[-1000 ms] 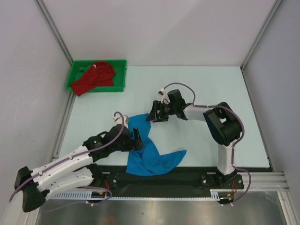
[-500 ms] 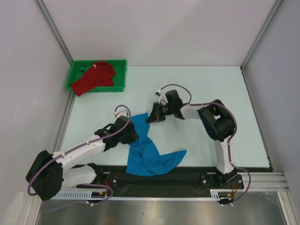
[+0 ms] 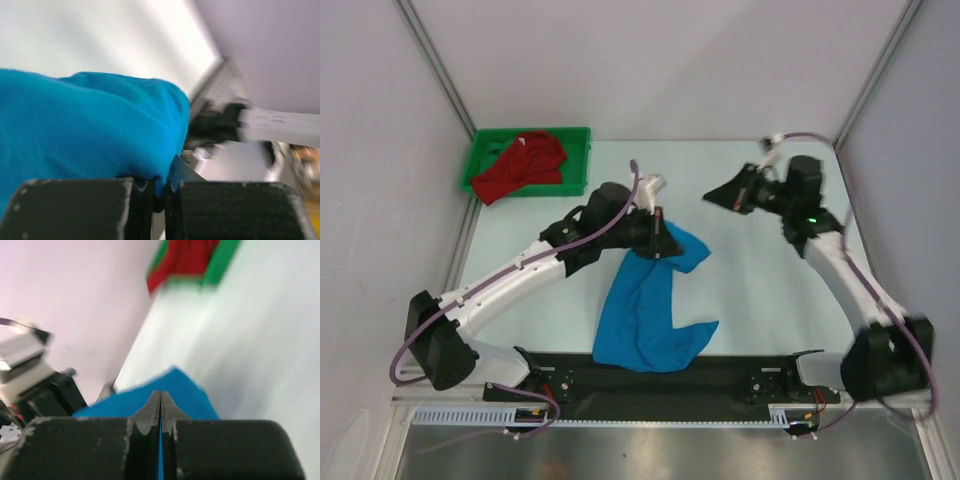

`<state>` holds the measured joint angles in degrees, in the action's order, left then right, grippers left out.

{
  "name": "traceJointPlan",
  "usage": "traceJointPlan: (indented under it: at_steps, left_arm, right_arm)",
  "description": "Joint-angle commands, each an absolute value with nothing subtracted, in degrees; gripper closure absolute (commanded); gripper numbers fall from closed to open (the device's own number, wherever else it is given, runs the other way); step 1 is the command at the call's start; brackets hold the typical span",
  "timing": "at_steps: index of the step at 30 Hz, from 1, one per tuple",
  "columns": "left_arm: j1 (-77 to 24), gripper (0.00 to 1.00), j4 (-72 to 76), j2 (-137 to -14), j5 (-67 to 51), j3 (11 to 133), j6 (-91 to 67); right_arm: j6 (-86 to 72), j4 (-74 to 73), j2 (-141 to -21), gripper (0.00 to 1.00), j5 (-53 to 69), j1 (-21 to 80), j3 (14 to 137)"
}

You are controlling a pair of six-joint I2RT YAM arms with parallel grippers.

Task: Fold and stack the t-shirts
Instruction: Flatten the tshirt out

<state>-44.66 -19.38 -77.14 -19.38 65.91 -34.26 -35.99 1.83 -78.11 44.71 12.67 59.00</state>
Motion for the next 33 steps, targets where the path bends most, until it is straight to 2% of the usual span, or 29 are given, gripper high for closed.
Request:
traceJointPlan:
  at_steps: [1,4,6,9,12,13,14,16,18,19,21,22,25,30,33]
  left_arm:
    - [-50.52,1.00,-14.24,-81.11,-34.35,78.35,-32.43]
    - [-55.19,1.00,-10.47,-84.71,-39.80,84.70,-35.76]
    - [-57.56,1.00,-8.62,-85.78,-41.83,87.00,-37.61]
    - [-58.62,1.00,-8.44,-85.96,-42.80,90.08,-39.45]
    - [-58.54,1.00,-9.48,-84.64,-40.88,91.49,-39.47]
    - [-58.36,1.00,-10.88,-84.20,-38.61,92.63,-38.94]
    - [-57.49,1.00,-14.64,-83.68,-34.41,93.25,-38.15]
    - [-55.82,1.00,-18.18,-83.58,-31.21,93.87,-38.23]
    - [-52.04,1.00,-19.25,-83.76,-32.34,91.60,-40.07]
    - [-50.73,1.00,-18.90,-83.76,-33.21,90.36,-40.95]
    - [-47.73,1.00,-15.92,-82.97,-36.38,87.64,-43.15]
    - [-47.03,1.00,-14.26,-82.53,-36.82,85.28,-43.68]
    - [-45.53,1.00,-13.89,-80.86,-37.09,83.15,-43.95]
    - [-44.74,1.00,-14.06,-78.84,-37.62,81.57,-43.50]
    - [-44.30,1.00,-14.94,-77.44,-37.62,81.30,-43.59]
  right_arm:
    - [-28.49,-14.04,-59.84,1.00,40.35,6.35,64.06]
    - [-26.99,-22.04,-50.14,1.00,39.03,-3.67,70.03]
    - [-24.35,-28.80,-48.17,1.00,39.37,-9.56,77.93]
    - [-21.01,-37.34,-48.69,1.00,38.68,-10.21,87.00]
    - [-24.16,-38.67,-48.87,1.00,40.25,-9.76,83.96]
    - [-25.30,-37.89,-48.26,0.97,41.04,-9.76,81.76]
    - [-26.62,-34.84,-46.51,0.85,42.79,-9.76,78.52]
    - [-30.05,-32.01,-45.09,0.71,44.55,-9.23,70.08]
    - [-31.72,-29.97,-43.77,0.62,46.32,-8.18,64.20]
    - [-31.99,-30.06,-43.51,0.53,46.06,-6.17,62.59]
    - [-32.43,-29.45,-41.93,0.43,44.30,-3.44,59.26]
    - [-30.78,-30.14,-41.31,0.32,42.64,-0.38,57.41]
    - [-29.62,-31.12,-38.06,0.16,34.73,4.21,51.88]
    - [-34.88,-16.73,-38.23,0.13,36.91,8.08,41.94]
    - [-36.04,-10.03,-39.55,0.19,36.04,10.97,38.85]
